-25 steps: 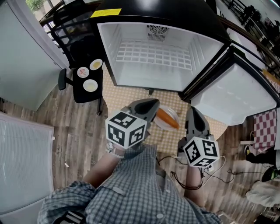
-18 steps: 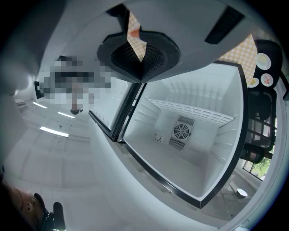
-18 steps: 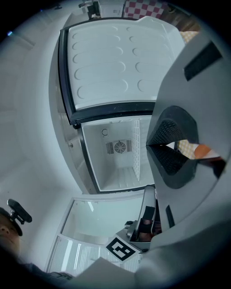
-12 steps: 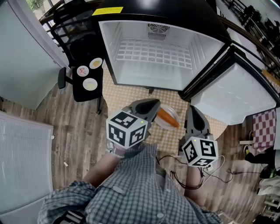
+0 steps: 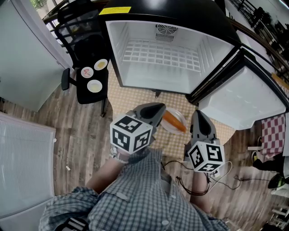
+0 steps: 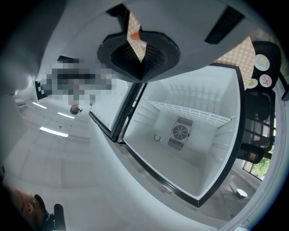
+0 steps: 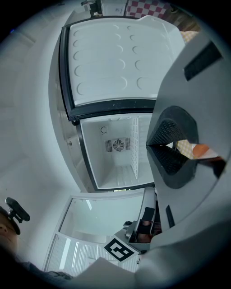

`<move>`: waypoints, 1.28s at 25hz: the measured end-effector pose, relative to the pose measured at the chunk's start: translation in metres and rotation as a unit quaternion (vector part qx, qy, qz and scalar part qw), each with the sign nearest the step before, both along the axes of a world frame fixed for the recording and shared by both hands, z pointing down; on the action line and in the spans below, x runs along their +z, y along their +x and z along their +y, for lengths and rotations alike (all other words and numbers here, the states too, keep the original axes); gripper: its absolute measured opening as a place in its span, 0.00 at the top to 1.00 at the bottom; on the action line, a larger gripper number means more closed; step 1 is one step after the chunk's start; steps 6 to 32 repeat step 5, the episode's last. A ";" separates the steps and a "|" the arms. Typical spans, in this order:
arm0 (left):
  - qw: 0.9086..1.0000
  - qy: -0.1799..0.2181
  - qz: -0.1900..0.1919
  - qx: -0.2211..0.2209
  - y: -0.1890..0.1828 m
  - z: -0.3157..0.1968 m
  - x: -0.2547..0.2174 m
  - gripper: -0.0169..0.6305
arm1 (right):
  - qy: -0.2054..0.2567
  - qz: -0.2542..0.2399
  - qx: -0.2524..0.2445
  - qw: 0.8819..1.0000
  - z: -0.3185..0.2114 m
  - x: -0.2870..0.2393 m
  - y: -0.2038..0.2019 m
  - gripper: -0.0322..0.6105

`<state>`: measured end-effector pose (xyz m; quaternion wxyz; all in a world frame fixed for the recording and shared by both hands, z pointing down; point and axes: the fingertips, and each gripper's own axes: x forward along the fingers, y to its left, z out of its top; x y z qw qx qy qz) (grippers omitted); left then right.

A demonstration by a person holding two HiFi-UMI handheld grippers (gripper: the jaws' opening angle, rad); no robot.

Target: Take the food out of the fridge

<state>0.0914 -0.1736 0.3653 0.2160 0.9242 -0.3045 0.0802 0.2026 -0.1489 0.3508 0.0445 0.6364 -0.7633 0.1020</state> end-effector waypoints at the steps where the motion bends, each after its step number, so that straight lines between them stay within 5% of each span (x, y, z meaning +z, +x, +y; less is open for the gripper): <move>1: 1.000 0.000 0.000 -0.001 -0.001 0.000 0.000 0.97 | 0.000 0.000 -0.001 1.000 0.000 0.000 -0.001 0.94; 32: 1.000 -0.001 -0.001 -0.002 -0.003 0.002 0.001 0.97 | -0.001 0.002 -0.003 1.000 0.001 0.000 -0.003 0.94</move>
